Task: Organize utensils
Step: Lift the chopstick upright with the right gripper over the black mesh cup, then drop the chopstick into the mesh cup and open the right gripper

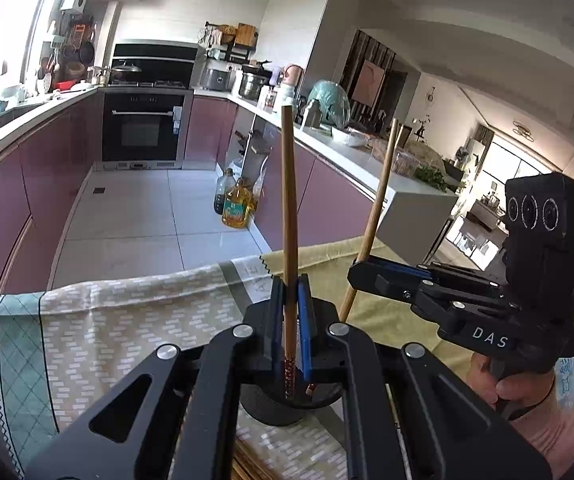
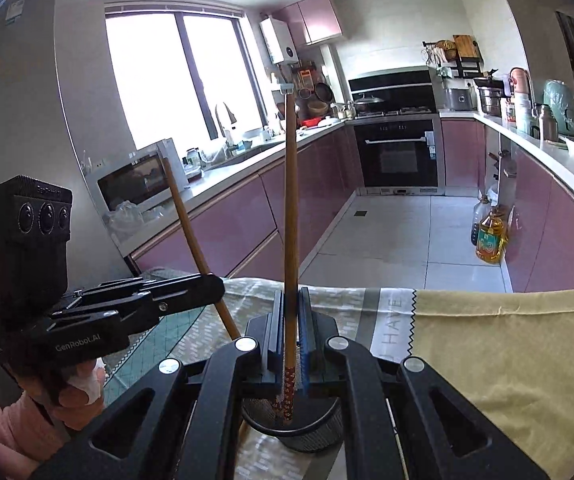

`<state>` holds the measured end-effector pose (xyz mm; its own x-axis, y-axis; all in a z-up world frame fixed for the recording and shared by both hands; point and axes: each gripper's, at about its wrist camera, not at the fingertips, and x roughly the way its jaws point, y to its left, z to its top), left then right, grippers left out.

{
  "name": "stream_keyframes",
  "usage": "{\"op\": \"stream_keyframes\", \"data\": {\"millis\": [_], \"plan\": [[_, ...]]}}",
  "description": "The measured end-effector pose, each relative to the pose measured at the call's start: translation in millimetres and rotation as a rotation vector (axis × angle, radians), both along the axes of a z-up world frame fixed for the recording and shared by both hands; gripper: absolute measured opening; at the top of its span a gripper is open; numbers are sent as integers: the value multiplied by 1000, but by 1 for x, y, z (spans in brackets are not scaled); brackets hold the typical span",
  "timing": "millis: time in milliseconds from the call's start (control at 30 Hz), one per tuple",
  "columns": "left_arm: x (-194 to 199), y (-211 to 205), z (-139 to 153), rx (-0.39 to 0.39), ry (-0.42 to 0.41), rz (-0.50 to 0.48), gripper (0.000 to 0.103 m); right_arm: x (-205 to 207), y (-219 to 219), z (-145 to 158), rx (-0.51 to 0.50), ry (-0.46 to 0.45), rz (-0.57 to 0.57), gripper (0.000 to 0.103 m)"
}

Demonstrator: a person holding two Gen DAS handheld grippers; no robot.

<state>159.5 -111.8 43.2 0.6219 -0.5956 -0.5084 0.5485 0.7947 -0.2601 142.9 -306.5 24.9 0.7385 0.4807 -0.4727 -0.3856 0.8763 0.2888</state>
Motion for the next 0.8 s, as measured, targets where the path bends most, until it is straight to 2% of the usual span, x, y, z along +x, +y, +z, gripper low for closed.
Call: {"op": "stream_keyframes", "data": {"millis": [133, 300, 533, 667, 800], "plan": [[15, -10, -25, 47, 47, -15, 8, 11, 6, -15, -34, 68, 20, 6], [30, -18, -40, 73, 72, -11, 8, 23, 13, -29, -61, 125, 12, 6], [33, -18, -51, 94, 81, -4, 9, 34, 12, -35, -56, 145, -8, 6], [33, -17, -52, 91, 79, 10, 12, 34, 11, -33, -38, 140, -19, 8], [25, -8, -48, 85, 48, 37, 21, 30, 5, -27, -12, 114, -42, 11]]}}
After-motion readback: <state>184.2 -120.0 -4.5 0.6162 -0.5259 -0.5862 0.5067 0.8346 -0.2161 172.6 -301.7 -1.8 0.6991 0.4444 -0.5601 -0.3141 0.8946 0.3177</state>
